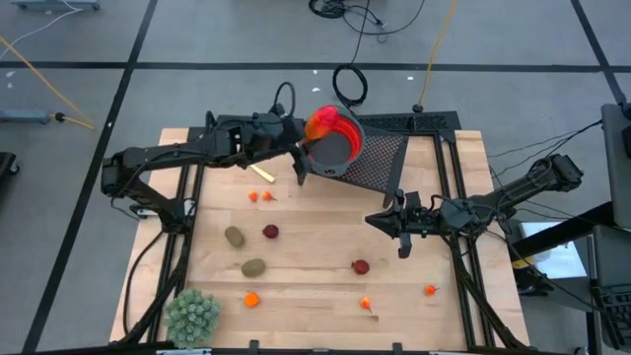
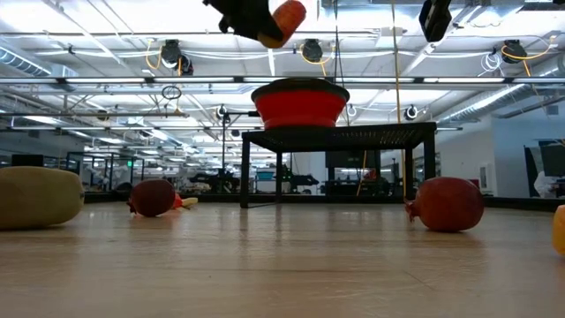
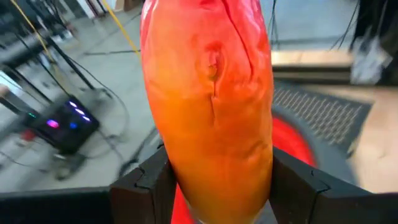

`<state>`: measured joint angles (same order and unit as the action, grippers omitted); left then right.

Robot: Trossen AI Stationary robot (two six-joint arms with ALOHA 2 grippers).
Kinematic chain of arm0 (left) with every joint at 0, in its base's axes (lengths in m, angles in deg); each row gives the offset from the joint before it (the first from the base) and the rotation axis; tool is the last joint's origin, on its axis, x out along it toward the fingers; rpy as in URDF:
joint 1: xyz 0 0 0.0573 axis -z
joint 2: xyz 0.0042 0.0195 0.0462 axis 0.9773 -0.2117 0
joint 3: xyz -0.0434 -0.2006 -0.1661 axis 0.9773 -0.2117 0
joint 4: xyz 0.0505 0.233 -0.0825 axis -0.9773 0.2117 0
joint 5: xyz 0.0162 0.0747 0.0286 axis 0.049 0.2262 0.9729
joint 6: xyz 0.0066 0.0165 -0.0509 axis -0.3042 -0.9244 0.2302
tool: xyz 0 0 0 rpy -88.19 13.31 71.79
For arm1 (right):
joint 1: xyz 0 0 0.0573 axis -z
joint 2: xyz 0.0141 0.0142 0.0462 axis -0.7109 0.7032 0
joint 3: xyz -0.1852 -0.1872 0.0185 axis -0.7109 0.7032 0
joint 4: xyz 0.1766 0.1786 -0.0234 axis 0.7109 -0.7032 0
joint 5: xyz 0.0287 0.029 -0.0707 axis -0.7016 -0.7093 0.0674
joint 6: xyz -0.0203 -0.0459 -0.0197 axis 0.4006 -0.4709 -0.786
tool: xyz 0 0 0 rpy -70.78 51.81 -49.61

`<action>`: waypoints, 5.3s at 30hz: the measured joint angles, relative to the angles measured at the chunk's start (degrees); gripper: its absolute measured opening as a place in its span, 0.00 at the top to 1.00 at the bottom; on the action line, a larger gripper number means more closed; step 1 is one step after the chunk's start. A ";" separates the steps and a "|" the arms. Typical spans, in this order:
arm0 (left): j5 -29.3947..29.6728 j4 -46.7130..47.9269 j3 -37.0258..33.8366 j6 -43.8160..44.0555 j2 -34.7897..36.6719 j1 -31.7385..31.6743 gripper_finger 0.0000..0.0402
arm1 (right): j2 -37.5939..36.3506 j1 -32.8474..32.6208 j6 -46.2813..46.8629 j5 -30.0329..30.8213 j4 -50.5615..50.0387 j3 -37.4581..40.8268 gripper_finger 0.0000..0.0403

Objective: Pick & Place Fruit
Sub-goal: Put the mango into the strainer bowl on the shelf, then put the right pomegranate into the strainer bowl on the shelf

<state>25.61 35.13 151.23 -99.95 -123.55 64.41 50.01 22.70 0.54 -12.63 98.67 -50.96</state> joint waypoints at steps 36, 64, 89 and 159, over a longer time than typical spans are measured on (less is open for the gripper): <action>-13.39 1.99 -0.02 16.70 -8.38 -6.58 0.51 | 0.01 0.00 0.29 -0.02 -0.23 0.00 1.00; -15.35 3.82 -0.07 18.21 -10.33 -6.49 0.43 | 0.02 0.02 1.39 -0.15 -1.05 -0.02 1.00; -14.76 3.39 -0.05 17.37 -10.33 -7.27 0.43 | 0.02 0.00 1.39 -0.20 -1.05 -0.01 1.00; -4.31 28.47 3.42 31.03 6.94 25.60 0.87 | 0.02 0.00 -0.36 -0.17 -0.66 0.00 0.99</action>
<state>21.30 63.60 154.65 -68.92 -116.61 90.01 50.03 22.70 0.17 -12.80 98.02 -50.96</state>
